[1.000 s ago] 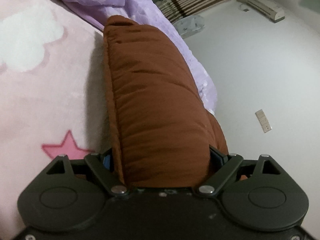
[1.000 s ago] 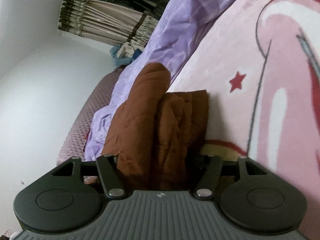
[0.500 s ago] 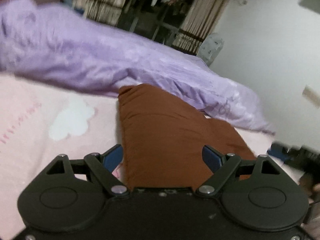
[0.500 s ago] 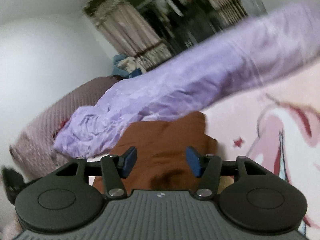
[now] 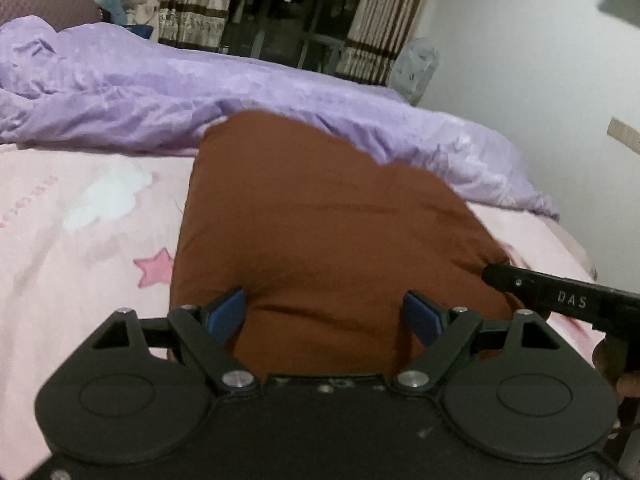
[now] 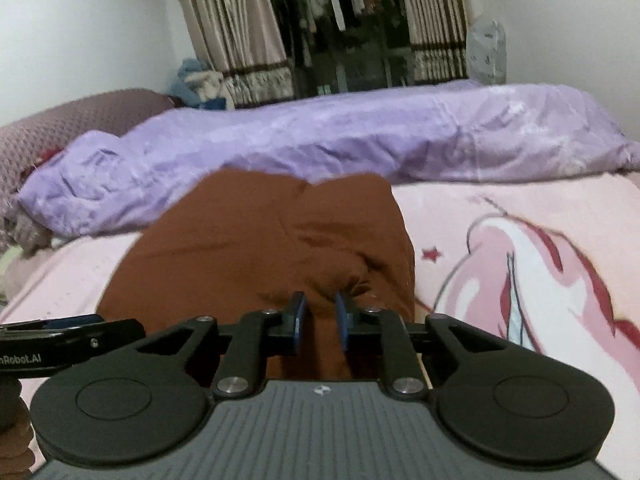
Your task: Fold large clothes
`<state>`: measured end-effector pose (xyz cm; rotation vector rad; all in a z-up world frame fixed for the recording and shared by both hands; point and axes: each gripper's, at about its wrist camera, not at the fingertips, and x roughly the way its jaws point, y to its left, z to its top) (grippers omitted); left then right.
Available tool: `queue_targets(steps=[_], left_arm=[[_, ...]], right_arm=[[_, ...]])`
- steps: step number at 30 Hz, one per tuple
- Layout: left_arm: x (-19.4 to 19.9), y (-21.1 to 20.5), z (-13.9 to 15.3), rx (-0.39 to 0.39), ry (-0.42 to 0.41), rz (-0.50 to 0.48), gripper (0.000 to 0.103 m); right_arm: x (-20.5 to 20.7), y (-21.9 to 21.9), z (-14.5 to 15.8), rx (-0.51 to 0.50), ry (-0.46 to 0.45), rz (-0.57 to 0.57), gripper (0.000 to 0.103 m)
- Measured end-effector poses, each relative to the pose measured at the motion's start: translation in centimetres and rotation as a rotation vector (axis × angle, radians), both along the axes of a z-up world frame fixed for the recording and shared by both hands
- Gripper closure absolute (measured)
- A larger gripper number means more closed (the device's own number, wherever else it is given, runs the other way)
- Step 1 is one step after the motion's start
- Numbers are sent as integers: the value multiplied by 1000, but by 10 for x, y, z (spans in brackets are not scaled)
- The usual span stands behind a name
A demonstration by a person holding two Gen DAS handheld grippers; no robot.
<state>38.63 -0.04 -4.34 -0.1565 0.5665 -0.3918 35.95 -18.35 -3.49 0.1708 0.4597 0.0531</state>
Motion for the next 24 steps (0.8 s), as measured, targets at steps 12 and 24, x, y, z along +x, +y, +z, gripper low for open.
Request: queue_targets(steps=[12, 24], left_arm=[[-3, 4, -16, -9, 14, 8, 17], [26, 1, 44, 27, -74, 28, 17]], right_arm=[[0, 3, -21, 15, 18, -18, 91], [15, 0, 29, 30, -7, -1, 84]])
